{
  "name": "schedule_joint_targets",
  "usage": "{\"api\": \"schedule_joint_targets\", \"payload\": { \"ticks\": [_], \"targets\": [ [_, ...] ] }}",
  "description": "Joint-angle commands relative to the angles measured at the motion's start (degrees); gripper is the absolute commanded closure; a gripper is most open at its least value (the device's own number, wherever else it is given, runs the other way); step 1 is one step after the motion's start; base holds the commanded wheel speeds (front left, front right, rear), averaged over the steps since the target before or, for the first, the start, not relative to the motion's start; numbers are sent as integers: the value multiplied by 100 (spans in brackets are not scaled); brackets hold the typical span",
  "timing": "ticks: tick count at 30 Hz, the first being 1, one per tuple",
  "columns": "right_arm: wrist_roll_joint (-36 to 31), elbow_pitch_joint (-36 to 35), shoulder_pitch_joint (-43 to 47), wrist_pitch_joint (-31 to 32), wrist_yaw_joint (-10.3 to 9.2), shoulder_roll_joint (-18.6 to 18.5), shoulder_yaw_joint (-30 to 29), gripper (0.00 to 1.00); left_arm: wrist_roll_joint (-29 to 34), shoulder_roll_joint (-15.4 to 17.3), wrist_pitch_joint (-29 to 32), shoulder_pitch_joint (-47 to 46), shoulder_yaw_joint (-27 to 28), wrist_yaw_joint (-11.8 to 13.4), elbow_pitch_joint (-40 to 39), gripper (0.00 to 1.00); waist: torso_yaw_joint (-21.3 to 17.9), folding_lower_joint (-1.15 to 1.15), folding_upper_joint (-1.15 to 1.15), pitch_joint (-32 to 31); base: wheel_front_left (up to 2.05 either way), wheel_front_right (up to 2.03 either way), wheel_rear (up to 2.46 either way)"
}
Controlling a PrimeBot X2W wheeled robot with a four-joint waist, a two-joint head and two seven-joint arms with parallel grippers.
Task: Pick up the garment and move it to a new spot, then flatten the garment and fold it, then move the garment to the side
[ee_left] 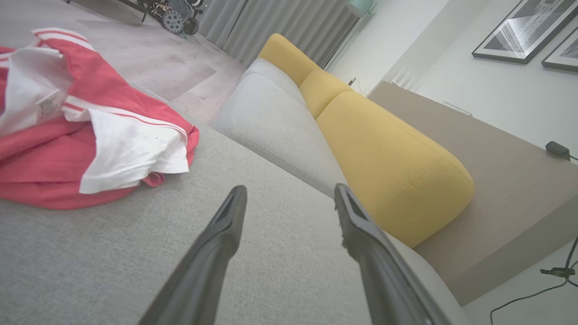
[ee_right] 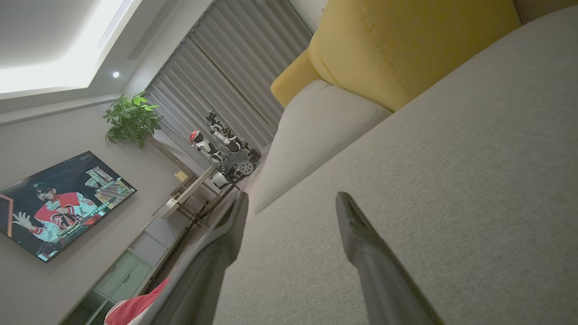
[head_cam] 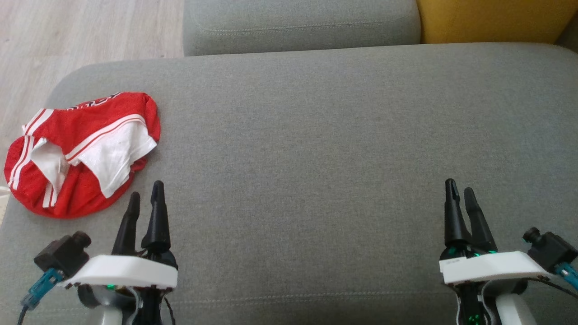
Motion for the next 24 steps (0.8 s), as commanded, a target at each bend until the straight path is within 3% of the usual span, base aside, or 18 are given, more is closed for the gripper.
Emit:
{"api": "schedule_joint_targets", "payload": {
  "ticks": [1, 24],
  "targets": [
    [-228, -234, -305, -88, 29, -36, 143, 0, 207, 77, -91, -162, 101, 27, -271, 0, 2, 0, 0, 0, 0, 0, 0],
    [-1940, -388, -337, -491, 37, -42, 209, 0, 1756, 96, -492, -76, 125, 297, -553, 0, -23, 0, 0, -11, 0, 0, 0]
  ]
}}
